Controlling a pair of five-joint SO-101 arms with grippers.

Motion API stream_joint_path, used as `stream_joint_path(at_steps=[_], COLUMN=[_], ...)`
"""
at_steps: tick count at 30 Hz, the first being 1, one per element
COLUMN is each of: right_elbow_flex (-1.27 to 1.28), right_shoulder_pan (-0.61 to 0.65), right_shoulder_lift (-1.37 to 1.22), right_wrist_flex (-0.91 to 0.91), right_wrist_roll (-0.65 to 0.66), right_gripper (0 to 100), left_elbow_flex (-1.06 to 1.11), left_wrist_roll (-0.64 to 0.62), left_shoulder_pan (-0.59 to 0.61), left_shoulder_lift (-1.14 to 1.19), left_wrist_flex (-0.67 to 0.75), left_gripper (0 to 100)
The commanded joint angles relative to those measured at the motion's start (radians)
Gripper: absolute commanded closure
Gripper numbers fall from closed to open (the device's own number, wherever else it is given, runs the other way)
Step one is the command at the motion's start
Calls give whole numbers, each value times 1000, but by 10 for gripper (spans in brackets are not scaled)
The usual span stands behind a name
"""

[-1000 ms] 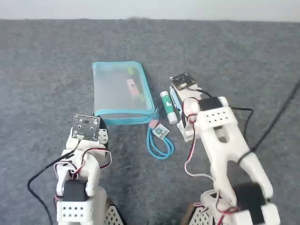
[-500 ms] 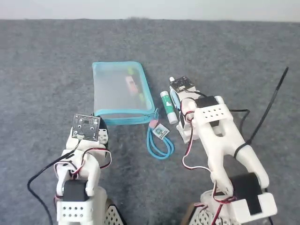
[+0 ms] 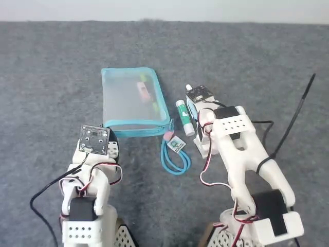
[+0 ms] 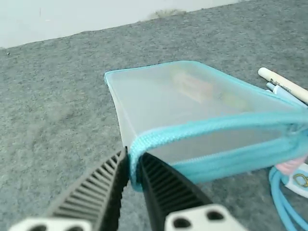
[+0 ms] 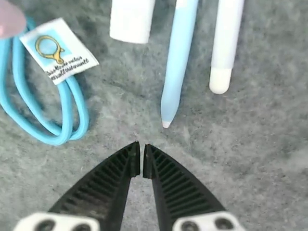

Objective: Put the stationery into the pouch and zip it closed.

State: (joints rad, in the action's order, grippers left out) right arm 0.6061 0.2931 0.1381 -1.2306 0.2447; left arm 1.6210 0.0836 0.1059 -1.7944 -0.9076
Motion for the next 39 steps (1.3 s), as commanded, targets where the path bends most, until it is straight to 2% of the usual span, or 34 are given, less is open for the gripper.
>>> stream_joint_path(at_steps=[1,3,8,10,16,23,29,35,37,39], right_elbow_flex=[-58,-98,-196,-226,-285,-393,-578,-638,-638,-638], right_shoulder_pan=[-10,-21,-50,-51,-51,-68,-114,-133,-133,-134], right_shoulder_lift=[22,22,15,13,-38,-308,-490,-633,-656,-656], right_wrist_flex=[-79,-113,-165,-163,-130,8,1,2,1,1], right_wrist_roll=[69,97,190,196,199,267,265,265,265,265], right_gripper=[991,981,835,809,809,808,808,810,854,940], left_elbow_flex=[-7,-7,-7,-7,-7,-7,-7,-7,-7,-7], left_wrist_roll=[-12,-12,-12,-12,-12,-11,-11,-11,-11,-11], left_shoulder_pan=[8,8,8,8,8,8,8,8,8,8], left_shoulder_lift=[-21,-21,-21,-21,-21,-21,-21,-21,-21,-21], left_wrist_flex=[21,21,20,20,20,20,20,20,20,20], left_gripper=[988,988,988,988,988,988,988,988,988,988])
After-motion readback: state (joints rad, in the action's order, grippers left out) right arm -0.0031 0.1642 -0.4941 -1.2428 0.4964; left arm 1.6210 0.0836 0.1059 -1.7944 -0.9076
